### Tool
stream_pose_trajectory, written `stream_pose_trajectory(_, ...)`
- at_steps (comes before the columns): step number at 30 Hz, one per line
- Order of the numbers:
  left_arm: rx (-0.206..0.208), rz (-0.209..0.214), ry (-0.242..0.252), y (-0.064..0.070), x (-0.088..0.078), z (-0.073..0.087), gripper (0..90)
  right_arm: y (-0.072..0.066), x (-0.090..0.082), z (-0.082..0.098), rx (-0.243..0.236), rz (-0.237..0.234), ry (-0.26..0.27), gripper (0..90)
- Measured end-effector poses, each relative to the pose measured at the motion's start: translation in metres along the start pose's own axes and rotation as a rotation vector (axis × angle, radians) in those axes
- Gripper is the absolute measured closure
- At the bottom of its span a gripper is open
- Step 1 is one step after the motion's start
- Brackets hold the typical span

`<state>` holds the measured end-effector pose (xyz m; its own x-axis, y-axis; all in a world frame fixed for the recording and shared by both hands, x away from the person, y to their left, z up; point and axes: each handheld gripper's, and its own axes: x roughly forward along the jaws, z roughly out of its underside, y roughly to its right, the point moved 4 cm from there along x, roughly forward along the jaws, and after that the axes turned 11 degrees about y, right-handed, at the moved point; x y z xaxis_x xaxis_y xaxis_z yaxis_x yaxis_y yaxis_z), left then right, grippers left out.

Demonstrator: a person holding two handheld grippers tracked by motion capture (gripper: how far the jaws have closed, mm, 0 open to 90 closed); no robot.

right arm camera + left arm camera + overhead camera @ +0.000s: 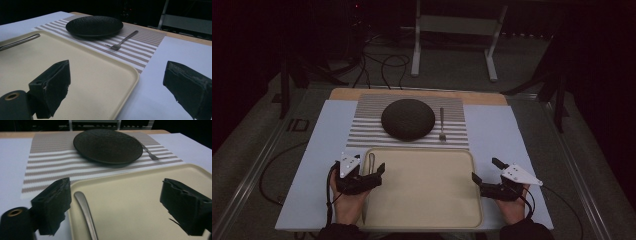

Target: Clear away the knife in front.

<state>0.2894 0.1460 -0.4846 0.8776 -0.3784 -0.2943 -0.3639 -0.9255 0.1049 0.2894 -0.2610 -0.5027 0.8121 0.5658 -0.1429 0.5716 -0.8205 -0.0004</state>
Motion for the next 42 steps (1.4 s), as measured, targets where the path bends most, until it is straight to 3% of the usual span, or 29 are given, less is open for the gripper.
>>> stream_pose_trajectory(3,0.036,-0.033,-0.006,-0.002,0.001,-0.004,5.3,0.000,0.001,0.000,0.001,0.003,0.002,7.7)
stream_pose_trajectory(6,0.050,-0.023,0.000,-0.003,0.003,-0.009,0.7,0.000,0.001,0.000,0.003,0.002,0.002,7.7)
stream_pose_trajectory(13,0.072,0.005,0.042,-0.010,0.003,-0.016,0.2,0.000,0.002,-0.001,0.010,0.002,0.005,7.7)
stream_pose_trajectory(18,0.083,0.044,0.075,-0.022,-0.001,-0.020,0.2,0.000,0.002,-0.001,0.013,0.001,0.006,7.7)
stream_pose_trajectory(22,0.134,0.024,0.036,-0.034,0.000,-0.017,0.2,-0.001,0.003,-0.001,0.016,0.004,0.005,7.7)
stream_pose_trajectory(27,0.169,0.029,0.056,-0.053,-0.003,-0.009,0.2,0.000,0.004,-0.001,0.031,0.010,0.001,7.7)
stream_pose_trajectory(32,0.157,0.017,0.107,-0.073,-0.009,-0.006,0.2,0.001,0.004,0.000,0.033,0.019,-0.004,7.6)
stream_pose_trajectory(35,0.126,-0.004,0.131,-0.082,-0.011,-0.003,0.2,0.001,0.004,0.000,0.032,0.025,-0.006,7.6)
stream_pose_trajectory(38,0.099,-0.016,0.147,-0.085,-0.012,0.002,0.2,0.001,0.005,0.000,0.029,0.028,-0.015,7.6)
stream_pose_trajectory(42,0.125,-0.032,0.138,-0.084,-0.011,0.007,0.3,0.000,0.006,0.000,0.026,0.032,-0.018,7.6)
